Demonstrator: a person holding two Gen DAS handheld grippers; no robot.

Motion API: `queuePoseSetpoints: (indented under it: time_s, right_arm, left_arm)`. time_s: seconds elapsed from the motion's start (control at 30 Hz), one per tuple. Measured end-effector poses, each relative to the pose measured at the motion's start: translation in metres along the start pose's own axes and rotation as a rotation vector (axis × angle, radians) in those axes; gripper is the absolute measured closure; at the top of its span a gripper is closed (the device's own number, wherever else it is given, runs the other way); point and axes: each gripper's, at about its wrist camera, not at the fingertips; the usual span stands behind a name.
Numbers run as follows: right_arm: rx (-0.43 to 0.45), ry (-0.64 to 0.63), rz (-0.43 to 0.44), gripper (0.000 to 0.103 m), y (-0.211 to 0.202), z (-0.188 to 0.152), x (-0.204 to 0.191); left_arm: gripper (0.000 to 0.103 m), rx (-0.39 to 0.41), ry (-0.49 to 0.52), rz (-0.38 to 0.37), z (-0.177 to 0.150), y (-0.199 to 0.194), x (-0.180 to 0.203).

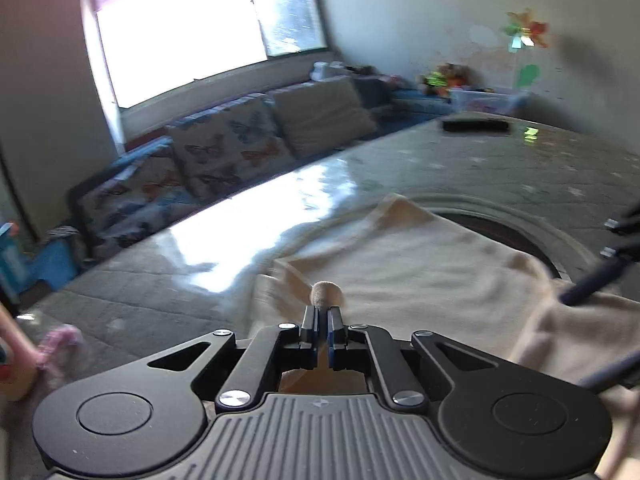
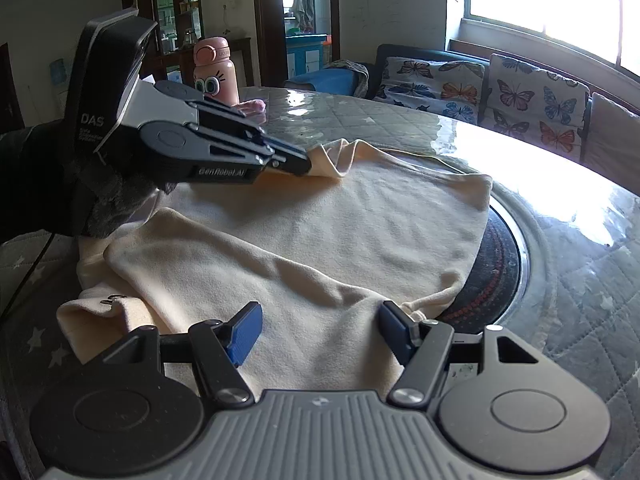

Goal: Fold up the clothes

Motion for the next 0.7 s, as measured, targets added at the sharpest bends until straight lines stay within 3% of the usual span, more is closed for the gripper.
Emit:
queuePoseSetpoints:
  time_s: [0.17, 0.3, 0.43, 0.57, 0.7]
  right_arm:
    - [0.001, 0.002, 0.002, 0.036, 0.0, 0.0, 0.0]
    - [0.001, 0.003, 0.004, 0.036, 0.0, 0.0, 0.0]
    - [0.001, 0.005, 0.005, 0.035, 0.0, -0.001, 0.0]
    - [0.001, 0.0, 0.007, 0.032, 0.001, 0.0, -0.001]
    - [-0.001, 0.001, 0.007, 0.032, 0.001, 0.0, -0.001]
  left_arm:
    - [0.098, 0.037, -0.134, 0.286, 0.009, -0.001, -0.046]
    - [0.095, -0.003, -0.25, 0.366, 0.004, 0.004, -0.08]
    - [0.095, -0.013, -0.287, 0.302, -0.003, -0.002, -0.083]
    - [0.092, -0.058, -0.262, 0.173, -0.004, 0.011, -0.068]
    - [0.092, -0.129, -0.274, 0.187, -0.007, 0.033, -0.068]
Point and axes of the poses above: each gripper's, at about its wrist camera, not at the fingertips, and y roughly the way its jaws point, x to its right, z to its top, and after that the axes turned 10 degrees about -z, right-handed
